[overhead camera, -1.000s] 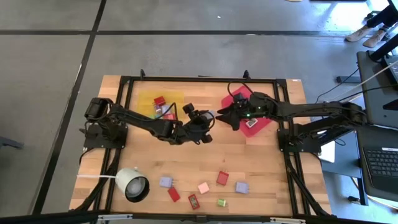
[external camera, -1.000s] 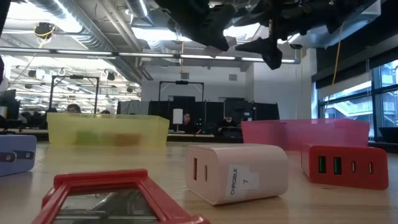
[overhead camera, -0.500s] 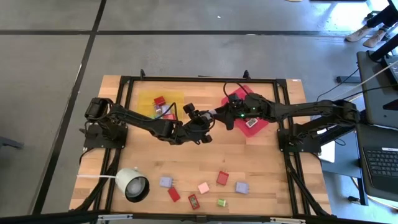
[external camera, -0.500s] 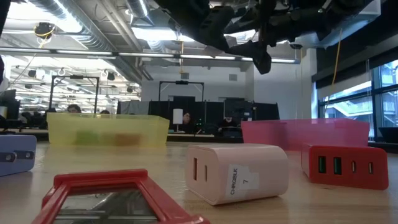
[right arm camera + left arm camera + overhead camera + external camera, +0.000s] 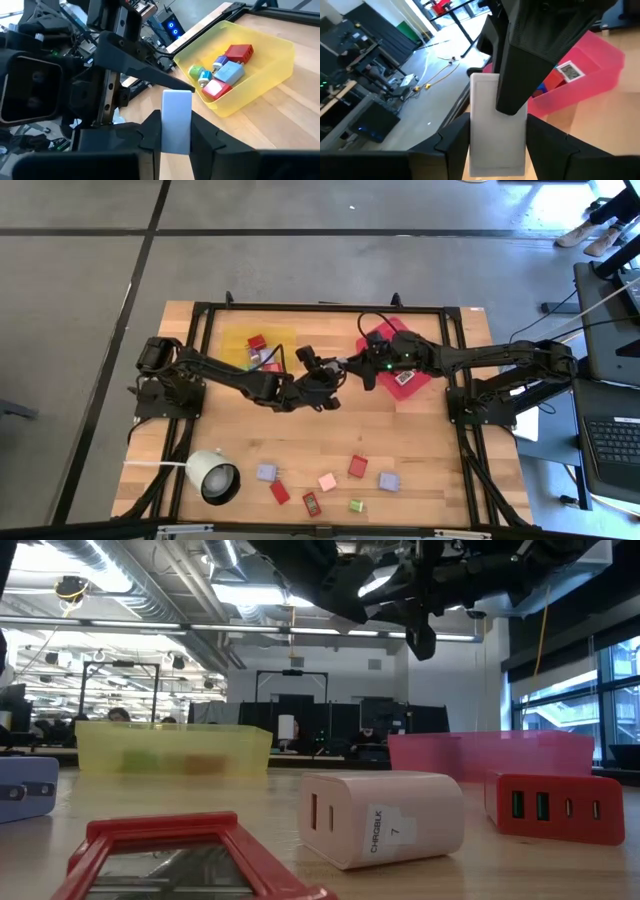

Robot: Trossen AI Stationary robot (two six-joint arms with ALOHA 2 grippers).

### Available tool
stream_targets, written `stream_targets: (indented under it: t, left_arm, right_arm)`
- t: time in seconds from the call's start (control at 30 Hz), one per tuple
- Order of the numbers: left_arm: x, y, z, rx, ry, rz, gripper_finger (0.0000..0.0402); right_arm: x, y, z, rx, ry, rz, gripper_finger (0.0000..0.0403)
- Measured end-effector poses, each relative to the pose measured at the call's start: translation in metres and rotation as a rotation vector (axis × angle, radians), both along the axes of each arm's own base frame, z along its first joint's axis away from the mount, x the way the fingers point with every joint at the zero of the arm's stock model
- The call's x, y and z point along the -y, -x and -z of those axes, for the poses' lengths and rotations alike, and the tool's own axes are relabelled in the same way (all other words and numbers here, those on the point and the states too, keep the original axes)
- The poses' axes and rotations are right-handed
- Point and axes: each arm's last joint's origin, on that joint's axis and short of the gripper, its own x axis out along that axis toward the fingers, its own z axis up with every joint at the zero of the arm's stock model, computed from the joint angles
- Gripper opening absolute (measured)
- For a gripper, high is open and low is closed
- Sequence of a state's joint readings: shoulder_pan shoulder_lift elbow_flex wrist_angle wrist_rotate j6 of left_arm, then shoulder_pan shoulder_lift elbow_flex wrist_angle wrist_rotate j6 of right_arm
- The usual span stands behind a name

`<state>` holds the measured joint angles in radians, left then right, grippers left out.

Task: Pick & Place Office items
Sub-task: Put the white digital clock into the pink bin

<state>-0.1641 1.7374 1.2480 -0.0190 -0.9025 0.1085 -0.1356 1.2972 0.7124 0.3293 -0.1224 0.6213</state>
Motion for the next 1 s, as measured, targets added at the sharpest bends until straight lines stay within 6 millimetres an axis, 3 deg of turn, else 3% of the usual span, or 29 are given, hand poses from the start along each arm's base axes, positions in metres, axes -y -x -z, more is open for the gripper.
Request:
stream_targets:
  t: [0.27, 0.4, 0.7, 0.83, 1.0]
  left_arm:
    - [0.007, 0.001, 0.000, -0.017, -0.016, 0.029, 0.0216]
    - [0.012, 0.003, -0.001, -0.029, -0.076, -0.024, 0.0229]
    - [0.022, 0.006, -0.002, -0.030, -0.106, -0.048, 0.0232]
    - [0.025, 0.007, -0.002, -0.023, -0.102, -0.045, 0.0229]
    - [0.027, 0.007, -0.002, -0.015, -0.095, -0.042, 0.0228]
  right_arm:
    - [0.001, 0.001, 0.002, -0.023, 0.030, -0.006, 0.0065]
    - [0.011, 0.007, 0.007, -0.098, 0.063, 0.012, 0.0066]
    - [0.039, 0.045, 0.003, -0.282, 0.112, 0.092, 0.0067]
    - [0.044, 0.065, -0.001, -0.371, 0.164, 0.176, 0.0067]
    - [0.043, 0.085, 0.008, -0.591, 0.190, 0.268, 0.0068]
